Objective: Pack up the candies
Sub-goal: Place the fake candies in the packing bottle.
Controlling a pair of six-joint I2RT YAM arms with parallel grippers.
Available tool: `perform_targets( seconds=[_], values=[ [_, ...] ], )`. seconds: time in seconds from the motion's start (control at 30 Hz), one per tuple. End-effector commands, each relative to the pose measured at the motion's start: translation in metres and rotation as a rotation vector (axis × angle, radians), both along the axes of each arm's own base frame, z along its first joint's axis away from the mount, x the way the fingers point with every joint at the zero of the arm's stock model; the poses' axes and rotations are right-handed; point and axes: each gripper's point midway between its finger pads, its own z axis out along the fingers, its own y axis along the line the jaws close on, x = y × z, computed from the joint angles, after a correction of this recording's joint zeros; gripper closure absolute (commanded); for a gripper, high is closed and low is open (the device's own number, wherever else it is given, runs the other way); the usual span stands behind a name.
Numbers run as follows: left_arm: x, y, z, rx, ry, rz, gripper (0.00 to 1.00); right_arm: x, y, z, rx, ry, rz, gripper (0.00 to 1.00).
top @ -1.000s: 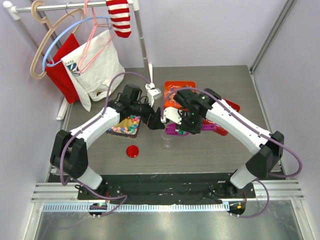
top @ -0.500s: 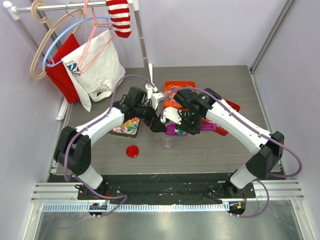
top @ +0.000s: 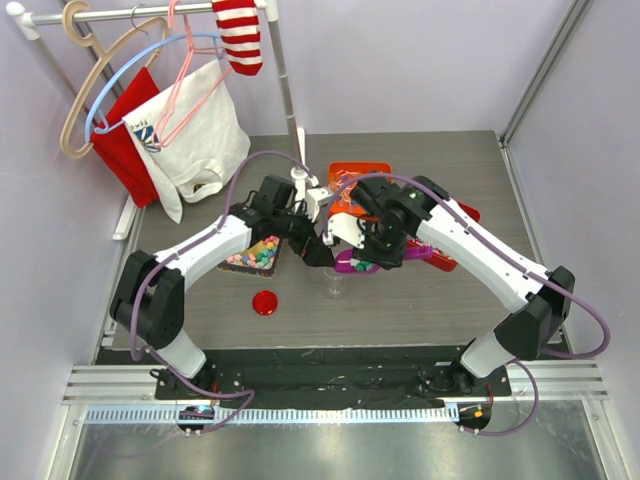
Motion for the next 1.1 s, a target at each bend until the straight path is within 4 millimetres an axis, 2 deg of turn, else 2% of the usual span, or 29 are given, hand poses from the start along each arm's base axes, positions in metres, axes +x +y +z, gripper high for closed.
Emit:
perform_targets(
  seconds=[0.0,0.23,0.5,1.07],
  values=[
    [0.004,-0.006,-0.001,0.001,-0.035,-0.013,0.0,-0.001,0.007,0.031,0.099,-0.073,0.014,0.99],
    [0.004,-0.007,-0.002,0.007,-0.038,-0.013,0.0,-0.002,0.007,0.027,0.094,-0.061,0.017,0.99],
    [0.007,-0.007,0.003,0.006,-0.057,-0.004,0.0,0.0,0.003,0.009,0.051,-0.047,0.007,0.99],
    [0.017,0.0,0.015,0.011,-0.106,0.037,0.0,0.002,-0.003,0.01,0.028,-0.07,-0.003,0.99]
  ],
)
